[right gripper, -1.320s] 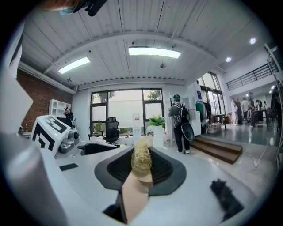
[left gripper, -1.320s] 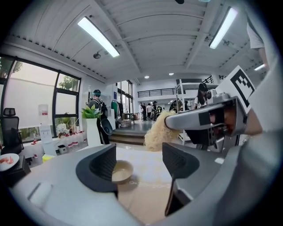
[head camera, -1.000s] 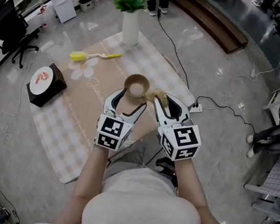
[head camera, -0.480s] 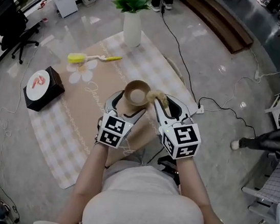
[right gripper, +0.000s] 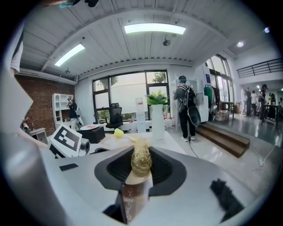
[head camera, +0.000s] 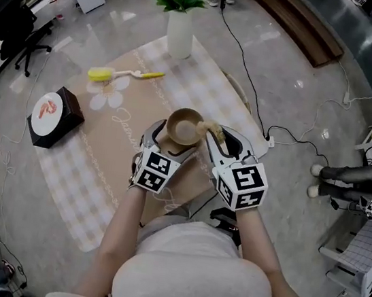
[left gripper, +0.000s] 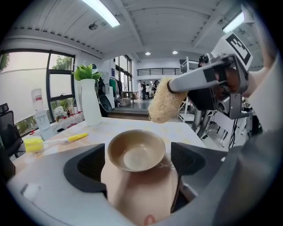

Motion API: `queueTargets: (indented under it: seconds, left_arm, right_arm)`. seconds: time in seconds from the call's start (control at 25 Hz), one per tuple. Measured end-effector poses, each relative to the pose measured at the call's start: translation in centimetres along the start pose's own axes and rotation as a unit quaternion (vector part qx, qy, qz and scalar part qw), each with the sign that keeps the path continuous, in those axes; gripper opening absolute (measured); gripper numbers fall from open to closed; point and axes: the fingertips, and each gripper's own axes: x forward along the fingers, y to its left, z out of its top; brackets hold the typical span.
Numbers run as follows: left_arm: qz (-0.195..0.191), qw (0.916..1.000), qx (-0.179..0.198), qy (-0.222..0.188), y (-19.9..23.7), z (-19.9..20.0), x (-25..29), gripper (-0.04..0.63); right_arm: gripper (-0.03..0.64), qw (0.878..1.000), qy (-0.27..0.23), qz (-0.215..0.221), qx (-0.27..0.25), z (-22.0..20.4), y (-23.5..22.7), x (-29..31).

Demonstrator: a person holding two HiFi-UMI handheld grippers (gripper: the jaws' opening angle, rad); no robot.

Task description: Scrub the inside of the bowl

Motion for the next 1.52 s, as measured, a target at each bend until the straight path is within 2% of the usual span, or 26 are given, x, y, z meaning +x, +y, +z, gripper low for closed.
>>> queueTargets:
  seconds: [0.24,0.56,0.76,0.96,1.32,1.52]
  left_arm:
    - [-0.009,0.9999,-0.005,0.004,0.2,-0.4,1.2,0.466]
    - [-0.002,0.9998,0.015,0.014,0.4,-0.6,1.6,0.466]
    - [0.002,0.9998,0.016,0.014,0.5,-0.7,1.6,0.468]
    - [0.005,0.9997,0.019,0.014,0.5,-0.8,1.7,0.469]
    - [0.005,0.9995,0.026,0.018,0.4,-0.9,1.6,0.468]
    - [0.004,0.9994,0.028,0.018,0.3,-0.9,1.7,0.466]
  right_arm:
    - [0.098,1.0,0.01,-0.001,0.01,-0.8,-0.6,0.7]
    - [0.098,1.0,0.009,0.007,0.009,-0.5,-0.4,1.7]
    - [0.098,0.999,0.002,0.04,-0.007,0.4,0.7,3.3]
    - [0.098,0.996,0.006,0.084,0.0,0.7,1.7,5.9]
    - [0.098,0.989,0.044,0.139,-0.011,0.4,2.6,9.8]
    - [0.098,0.985,0.066,0.156,-0.02,-0.2,3.0,11.1]
